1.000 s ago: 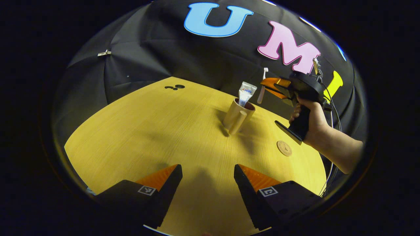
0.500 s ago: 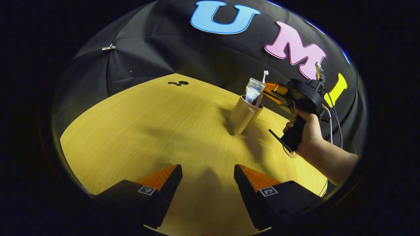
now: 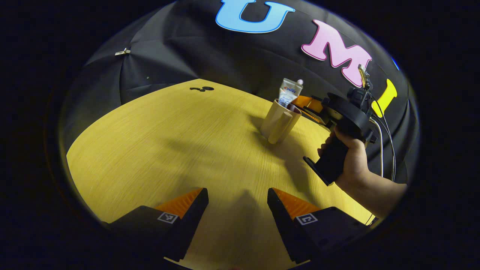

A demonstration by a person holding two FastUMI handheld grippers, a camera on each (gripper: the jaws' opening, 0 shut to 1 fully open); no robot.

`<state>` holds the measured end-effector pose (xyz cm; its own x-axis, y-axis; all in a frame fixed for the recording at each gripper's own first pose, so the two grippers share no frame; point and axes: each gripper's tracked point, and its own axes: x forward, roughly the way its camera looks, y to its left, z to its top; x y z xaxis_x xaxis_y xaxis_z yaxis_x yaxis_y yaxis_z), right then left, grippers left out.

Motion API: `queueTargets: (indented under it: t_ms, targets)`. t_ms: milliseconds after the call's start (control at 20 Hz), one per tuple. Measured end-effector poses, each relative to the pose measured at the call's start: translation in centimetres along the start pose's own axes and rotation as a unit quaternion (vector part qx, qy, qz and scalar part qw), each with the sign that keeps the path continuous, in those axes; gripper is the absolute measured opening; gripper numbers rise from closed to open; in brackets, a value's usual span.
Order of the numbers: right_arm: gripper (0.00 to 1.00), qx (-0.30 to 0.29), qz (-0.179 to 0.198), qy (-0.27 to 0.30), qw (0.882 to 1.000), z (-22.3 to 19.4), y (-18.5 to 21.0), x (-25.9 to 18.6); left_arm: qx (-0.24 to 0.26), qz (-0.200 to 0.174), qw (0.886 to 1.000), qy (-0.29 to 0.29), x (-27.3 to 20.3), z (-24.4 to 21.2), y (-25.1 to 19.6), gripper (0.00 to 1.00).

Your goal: Put the toothbrush and toothpaste on the desktop into the cup, then pick up the cup and place it on the coaster on the desktop.

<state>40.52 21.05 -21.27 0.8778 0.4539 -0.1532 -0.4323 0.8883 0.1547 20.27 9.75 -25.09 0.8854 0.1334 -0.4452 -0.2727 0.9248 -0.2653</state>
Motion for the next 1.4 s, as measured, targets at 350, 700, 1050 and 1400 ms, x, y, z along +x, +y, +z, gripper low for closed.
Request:
queueTargets:
  t_ms: [350,700,1050,1400]
  targets:
    - [0.89,0.026,-0.042,-0.021,0.999,4.3,-5.8,-5.1,0.044,-0.007,0.999,-0.022,0.9,4.3,-0.7,0.98]
    - [0.98,0.012,-0.145,-0.046,0.988,8.6,-17.5,-10.9,0.087,-0.038,0.995,-0.021,3.5,8.4,-3.7,0.98]
    - [0.98,-0.004,-0.219,-0.044,0.975,10.5,-26.4,-18.3,0.088,-0.079,0.993,0.011,7.5,11.5,-7.4,0.98]
    - [0.98,-0.001,-0.292,-0.037,0.956,10.8,-34.0,-25.8,0.131,-0.074,0.986,0.075,11.1,10.9,-8.7,0.97]
